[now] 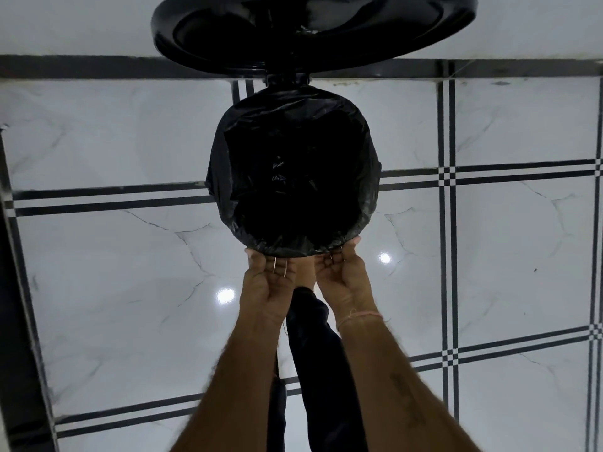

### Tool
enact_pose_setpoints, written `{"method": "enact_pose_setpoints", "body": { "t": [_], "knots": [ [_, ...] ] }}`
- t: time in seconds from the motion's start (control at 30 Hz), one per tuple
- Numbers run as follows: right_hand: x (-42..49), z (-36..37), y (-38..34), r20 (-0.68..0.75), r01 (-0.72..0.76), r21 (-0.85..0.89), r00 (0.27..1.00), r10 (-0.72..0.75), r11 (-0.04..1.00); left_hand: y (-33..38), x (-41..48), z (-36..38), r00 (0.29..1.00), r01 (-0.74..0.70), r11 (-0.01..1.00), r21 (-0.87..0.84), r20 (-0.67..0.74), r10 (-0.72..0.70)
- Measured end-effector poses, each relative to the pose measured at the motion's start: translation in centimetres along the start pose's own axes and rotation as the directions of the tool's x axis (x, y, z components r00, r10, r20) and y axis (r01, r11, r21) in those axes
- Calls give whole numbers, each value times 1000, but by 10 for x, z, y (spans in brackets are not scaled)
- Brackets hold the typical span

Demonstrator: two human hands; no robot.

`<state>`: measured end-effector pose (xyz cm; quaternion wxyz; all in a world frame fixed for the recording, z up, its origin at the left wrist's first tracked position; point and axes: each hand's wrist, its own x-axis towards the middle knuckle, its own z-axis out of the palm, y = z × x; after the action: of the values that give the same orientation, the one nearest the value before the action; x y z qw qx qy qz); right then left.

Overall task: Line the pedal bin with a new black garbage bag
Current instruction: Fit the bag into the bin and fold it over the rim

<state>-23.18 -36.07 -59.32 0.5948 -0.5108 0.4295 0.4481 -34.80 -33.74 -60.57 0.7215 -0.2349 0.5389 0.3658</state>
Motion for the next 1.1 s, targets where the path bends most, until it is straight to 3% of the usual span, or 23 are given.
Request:
{"method": "enact_pose_setpoints", "body": {
  "t": [0.1, 0.2, 0.33, 0.47, 0.6, 0.63, 0.67, 0.7, 0.73, 0.77, 0.8, 0.83, 0.87, 0.9, 0.93, 1.0, 1.1],
  "knots": [
    [-1, 10, 6, 50, -59, 56, 997, 56, 997, -5, 2, 3, 1000, -13, 999, -39, 21, 14],
    [1, 17, 0, -71, -97, -82, 993, 92, 992, 3, 4, 4, 1000, 20, 999, -38, -22, -21],
    [10, 18, -22, -178, -85, -172, 983, 53, 981, 17, 6, 9, 993, 75, 987, 141, -102, -61],
    [5, 21, -39, -126, 5, -206, 992, -32, 979, 37, -1, 13, 997, -46, 985, 168, -55, 56],
    [-6, 33, -52, -60, 69, -387, 993, -100, 920, 62, -6, 26, 989, -143, 912, 385, 25, 145],
    [-10, 36, -52, -78, 174, -461, 969, -235, 870, 65, -6, 30, 987, -160, 889, 428, 41, 158],
    [-14, 38, -50, -63, 353, -584, 878, -475, 731, 68, -6, 32, 985, -169, 879, 446, 46, 167],
    [-23, 41, -47, 60, 564, -691, 668, -742, 452, 69, -6, 33, 986, -162, 880, 446, 37, 163],
    [-35, 45, -40, 331, 715, -689, 456, -826, 119, 69, -6, 32, 988, -146, 885, 441, 29, 149],
    [-40, 51, -28, 596, 807, -580, 327, -733, -111, 72, -7, 34, 991, -131, 893, 431, 26, 133],
    [-48, 58, -16, 732, 842, -530, 395, -556, -99, 71, -7, 35, 994, -108, 901, 420, 13, 113],
    [-55, 75, 0, 768, 818, -575, 553, -322, 32, 71, -6, 35, 995, -92, 912, 400, -1, 101],
    [-59, 89, 14, 723, 730, -671, 683, -99, 132, 71, -5, 33, 996, -83, 920, 384, -5, 92],
    [-58, 102, 28, 631, 616, -772, 773, 64, 160, 71, -6, 31, 997, -71, 928, 366, -7, 79],
    [-54, 112, 41, 567, 551, -823, 807, 165, 136, 70, -7, 31, 998, -62, 933, 356, -8, 69],
    [-38, 131, 73, 502, 490, -864, 835, 225, 110, 73, -3, 23, 998, -58, 945, 321, -11, 65],
    [-5, 139, 81, 385, 338, -902, 911, 149, 268, 73, -4, 29, 998, -58, 945, 322, 3, 60]
  ]
}}
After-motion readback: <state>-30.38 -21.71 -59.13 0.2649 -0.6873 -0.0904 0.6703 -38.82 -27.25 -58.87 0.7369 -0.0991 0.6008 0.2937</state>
